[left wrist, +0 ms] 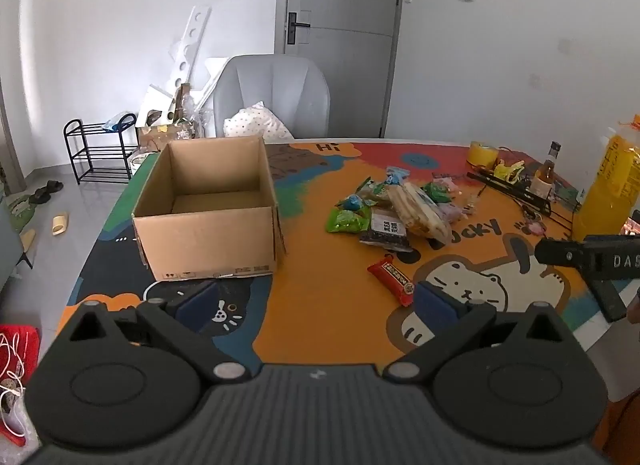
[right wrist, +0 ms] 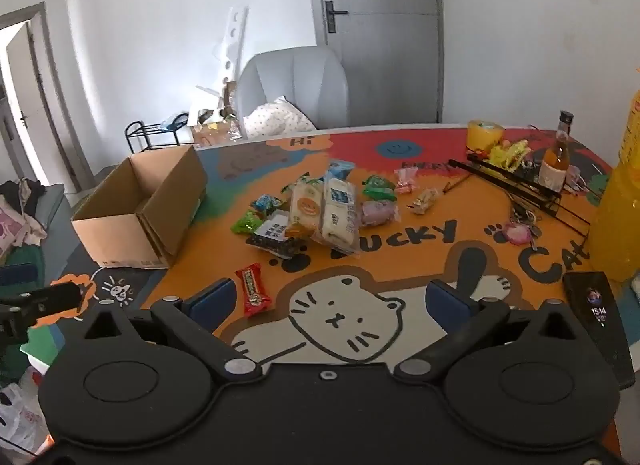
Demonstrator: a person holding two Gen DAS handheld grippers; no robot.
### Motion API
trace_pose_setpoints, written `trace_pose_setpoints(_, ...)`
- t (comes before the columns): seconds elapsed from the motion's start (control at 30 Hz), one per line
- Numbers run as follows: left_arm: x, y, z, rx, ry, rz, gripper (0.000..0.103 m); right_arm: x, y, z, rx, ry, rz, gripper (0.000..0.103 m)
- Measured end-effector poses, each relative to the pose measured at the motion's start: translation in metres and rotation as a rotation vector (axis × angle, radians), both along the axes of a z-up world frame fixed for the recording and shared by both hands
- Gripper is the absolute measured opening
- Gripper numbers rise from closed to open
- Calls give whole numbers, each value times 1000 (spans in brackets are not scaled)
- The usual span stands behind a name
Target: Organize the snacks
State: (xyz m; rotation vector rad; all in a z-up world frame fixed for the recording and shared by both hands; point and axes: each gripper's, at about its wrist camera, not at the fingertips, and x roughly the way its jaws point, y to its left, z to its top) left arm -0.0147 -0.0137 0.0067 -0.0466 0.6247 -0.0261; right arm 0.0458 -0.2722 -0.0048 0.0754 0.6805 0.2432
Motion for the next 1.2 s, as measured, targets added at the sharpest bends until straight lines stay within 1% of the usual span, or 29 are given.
trace_pose_setpoints(0.43,-1,2,6,1,-12,1,103,-1,-4,7,1,-22,-20,103)
trace_pose_setpoints(0.63,-4,3,8,1,-24,-2,103,-2,-2,8,-18,-31,-13,103)
trace_pose_setpoints(1.2,-6,7,8,-3,-33,6,103,-4,1,10,-24,-33,-15,103)
